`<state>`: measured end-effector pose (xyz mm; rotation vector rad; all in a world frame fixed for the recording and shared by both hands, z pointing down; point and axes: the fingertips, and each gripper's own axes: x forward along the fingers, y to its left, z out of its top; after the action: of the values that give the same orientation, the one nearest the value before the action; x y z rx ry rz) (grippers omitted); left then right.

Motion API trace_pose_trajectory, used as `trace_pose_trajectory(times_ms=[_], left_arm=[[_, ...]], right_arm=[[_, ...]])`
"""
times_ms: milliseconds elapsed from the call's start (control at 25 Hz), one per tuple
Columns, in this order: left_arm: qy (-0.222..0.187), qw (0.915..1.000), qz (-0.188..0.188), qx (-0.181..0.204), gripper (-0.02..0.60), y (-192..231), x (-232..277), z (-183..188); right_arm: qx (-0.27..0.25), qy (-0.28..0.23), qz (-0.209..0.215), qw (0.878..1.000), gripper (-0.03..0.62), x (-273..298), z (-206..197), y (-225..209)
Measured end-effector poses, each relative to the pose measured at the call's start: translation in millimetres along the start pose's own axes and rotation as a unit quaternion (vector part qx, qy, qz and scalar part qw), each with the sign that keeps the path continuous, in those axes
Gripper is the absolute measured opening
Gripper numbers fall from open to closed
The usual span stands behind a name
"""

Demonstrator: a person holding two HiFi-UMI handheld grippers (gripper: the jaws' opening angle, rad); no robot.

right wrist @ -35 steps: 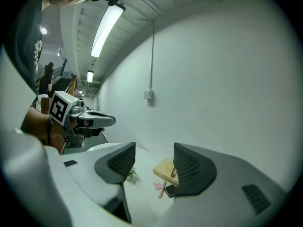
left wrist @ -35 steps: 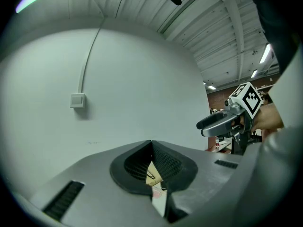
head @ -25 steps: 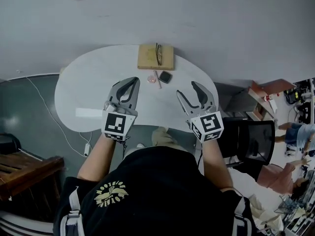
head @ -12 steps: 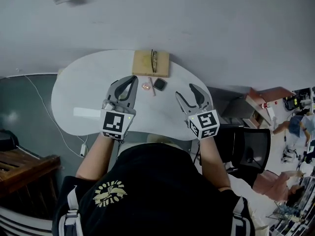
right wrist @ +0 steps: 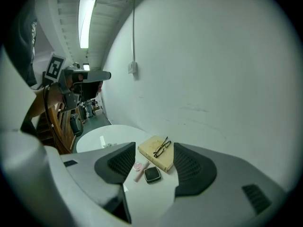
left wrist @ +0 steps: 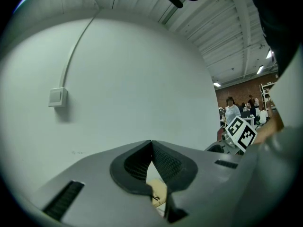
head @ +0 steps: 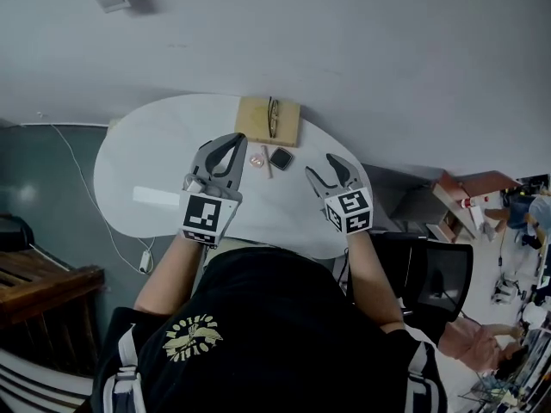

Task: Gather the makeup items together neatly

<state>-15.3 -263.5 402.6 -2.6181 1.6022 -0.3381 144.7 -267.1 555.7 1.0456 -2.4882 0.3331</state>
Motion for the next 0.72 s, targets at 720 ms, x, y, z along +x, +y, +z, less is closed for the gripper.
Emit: trace_pose_trajectory(times_ms=[720], left_arm=[[-0.002,0.9997,-0.025,-0.001,0.022,38.3,-0.1,-0.6]], right_arm=[[0.014,0.073,0.015,0.997,0.245,85.6,-52.1,22.2]])
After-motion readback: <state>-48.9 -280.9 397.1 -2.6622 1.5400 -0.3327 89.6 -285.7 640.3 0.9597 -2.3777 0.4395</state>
